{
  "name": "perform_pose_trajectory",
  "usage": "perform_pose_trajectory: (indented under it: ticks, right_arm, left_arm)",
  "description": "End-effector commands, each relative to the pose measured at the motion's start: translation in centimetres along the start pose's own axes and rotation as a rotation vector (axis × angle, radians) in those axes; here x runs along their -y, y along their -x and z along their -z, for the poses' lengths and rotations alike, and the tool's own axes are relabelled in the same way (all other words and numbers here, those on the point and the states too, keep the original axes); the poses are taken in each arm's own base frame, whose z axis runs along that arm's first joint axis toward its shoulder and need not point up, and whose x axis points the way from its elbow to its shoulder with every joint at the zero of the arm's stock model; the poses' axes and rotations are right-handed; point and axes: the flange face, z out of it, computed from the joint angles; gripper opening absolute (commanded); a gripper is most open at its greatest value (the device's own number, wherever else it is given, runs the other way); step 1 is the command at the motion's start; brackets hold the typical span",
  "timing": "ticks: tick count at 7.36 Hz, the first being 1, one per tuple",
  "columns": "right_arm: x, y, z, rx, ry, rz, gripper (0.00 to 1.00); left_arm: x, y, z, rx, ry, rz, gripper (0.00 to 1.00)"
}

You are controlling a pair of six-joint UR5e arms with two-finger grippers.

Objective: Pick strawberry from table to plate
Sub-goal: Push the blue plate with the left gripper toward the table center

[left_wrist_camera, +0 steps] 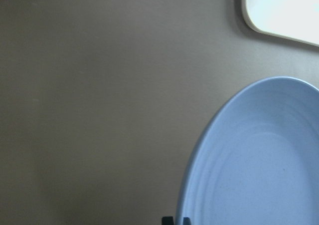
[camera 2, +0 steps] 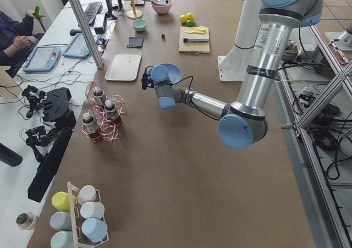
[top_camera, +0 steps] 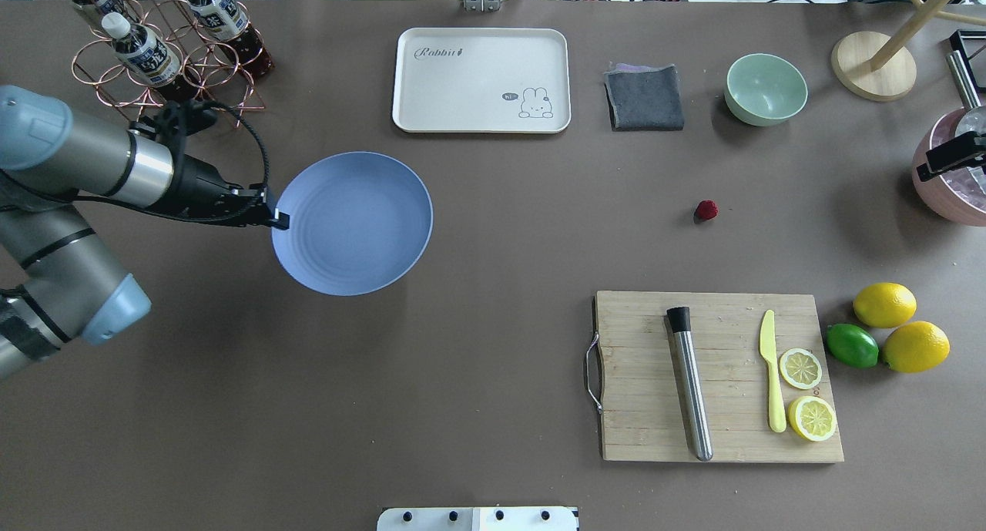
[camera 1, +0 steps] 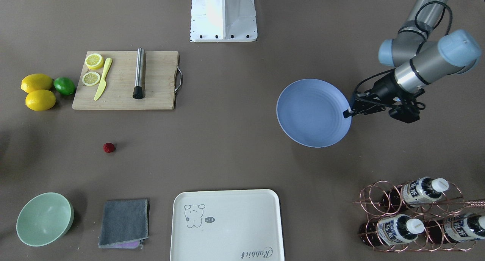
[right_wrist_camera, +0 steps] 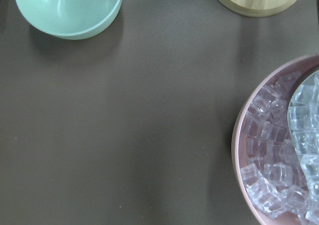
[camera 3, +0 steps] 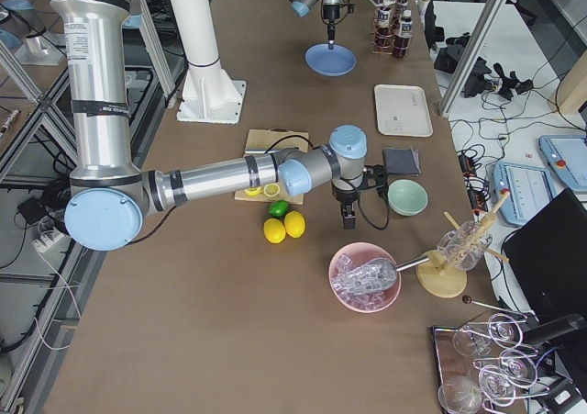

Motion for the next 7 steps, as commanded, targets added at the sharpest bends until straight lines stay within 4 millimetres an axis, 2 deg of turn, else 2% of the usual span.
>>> perform_pose_trajectory:
  ticks: [1, 3, 5, 7]
  right_arm:
    - [0.0, 0.0, 0.0, -0.001, 0.000, 0.000, 1.00]
    - [-0.1, -0.1, -0.1, -0.002, 0.002, -0.002, 1.00]
    - [-0.1, -0.2, -0.1, -0.002, 0.002, -0.002, 1.00]
    - [-0.2, -0.2, -0.1, -0.004, 0.003, -0.003, 1.00]
  left_arm:
    - [-1.6, -6.5, -6.9, -0.014, -0.035, 0.027, 0.00]
    - [-2.6, -8.5, -10.1, -0.005, -0.060, 0.033, 0.00]
    - [-2.0, -10.5, -11.9, 0.024, -0.075, 0.049, 0.00]
    - [-2.1, -10.4, -12.7, 0.039, -0.102, 0.048, 0.00]
